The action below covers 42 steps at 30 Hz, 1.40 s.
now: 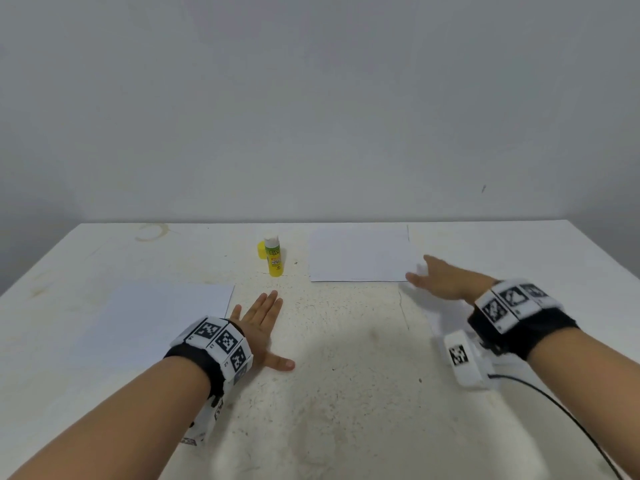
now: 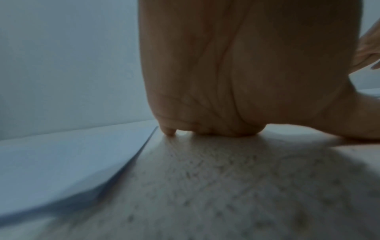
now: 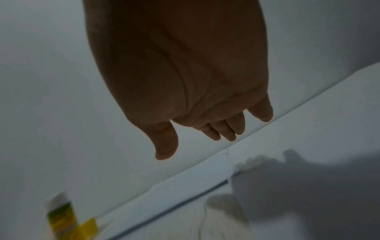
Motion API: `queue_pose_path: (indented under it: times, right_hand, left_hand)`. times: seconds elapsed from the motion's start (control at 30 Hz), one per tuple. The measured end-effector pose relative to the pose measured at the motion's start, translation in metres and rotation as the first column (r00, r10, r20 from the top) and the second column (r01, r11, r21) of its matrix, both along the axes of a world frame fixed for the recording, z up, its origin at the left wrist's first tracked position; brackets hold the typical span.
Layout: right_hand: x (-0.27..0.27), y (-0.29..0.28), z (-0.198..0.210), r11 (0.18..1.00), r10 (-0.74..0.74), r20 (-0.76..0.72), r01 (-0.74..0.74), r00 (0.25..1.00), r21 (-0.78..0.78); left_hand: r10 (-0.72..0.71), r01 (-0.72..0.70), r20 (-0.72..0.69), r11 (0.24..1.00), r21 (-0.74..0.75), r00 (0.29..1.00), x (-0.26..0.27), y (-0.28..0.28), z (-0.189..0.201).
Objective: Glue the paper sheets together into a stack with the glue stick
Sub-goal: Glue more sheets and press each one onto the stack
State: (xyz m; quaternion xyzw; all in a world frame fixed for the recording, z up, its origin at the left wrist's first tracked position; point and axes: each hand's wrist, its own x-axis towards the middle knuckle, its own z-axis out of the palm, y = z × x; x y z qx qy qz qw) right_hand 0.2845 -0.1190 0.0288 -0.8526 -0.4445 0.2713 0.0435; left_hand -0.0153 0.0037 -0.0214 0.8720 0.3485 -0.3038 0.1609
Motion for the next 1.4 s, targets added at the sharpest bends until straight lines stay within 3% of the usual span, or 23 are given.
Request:
queue_pose_path:
  times: [0.17, 0.4, 0.67, 0.83, 0.9, 1.0, 1.1, 1.2, 1.4]
  right_hand:
    - [-0.017, -0.034, -0.032, 0.949, 0.102, 0.058, -0.079, 0.993, -0.305]
    - [-0.033, -0.041, -0.037, 0.895, 0.17, 0.089, -0.116, 0.982, -0.43]
    - [-0.042, -0.042, -0.043, 0.896, 0.161, 0.151, -0.08, 0.975, -0.438]
    - [-0.042, -0.042, -0.044, 0.896, 0.162, 0.159, -0.078, 0.974, -0.437]
    - [-0.042, -0.042, -0.044, 0.897, 0.163, 0.165, -0.077, 0.973, -0.435]
    - [-0.043, -0.043, -0.044, 0.897, 0.166, 0.167, -0.078, 0.972, -0.436]
    - [-0.042, -0.042, -0.043, 0.893, 0.165, 0.159, -0.079, 0.973, -0.442]
    - [-0.041, -0.041, -0.044, 0.891, 0.17, 0.158, -0.083, 0.973, -0.447]
    - [-0.04, -0.042, -0.045, 0.889, 0.171, 0.157, -0.084, 0.973, -0.45]
  left_hand:
    - [-0.008, 0.009, -0.027, 0.999, 0.037, 1.0, 0.001, -0.004, 0.002]
    - [0.029, -0.023, -0.062, 0.995, 0.094, 0.998, 0.003, -0.008, 0.002]
    - [0.102, -0.1, -0.016, 0.991, 0.095, 0.995, -0.01, -0.021, -0.009]
    - [0.077, -0.08, 0.055, 0.996, 0.05, 0.995, -0.009, -0.023, 0.013]
    - [0.078, -0.083, 0.122, 0.996, 0.032, 0.989, -0.019, -0.018, 0.028]
    - [0.204, -0.228, 0.283, 0.972, 0.057, 0.937, -0.048, 0.001, 0.035]
    - [0.313, -0.34, 0.172, 0.927, 0.158, 0.934, -0.076, 0.021, 0.028]
    - [0.307, -0.302, 0.01, 0.93, 0.21, 0.952, -0.091, 0.025, 0.022]
    - [0.322, -0.323, 0.038, 0.929, 0.178, 0.946, -0.099, 0.027, 0.018]
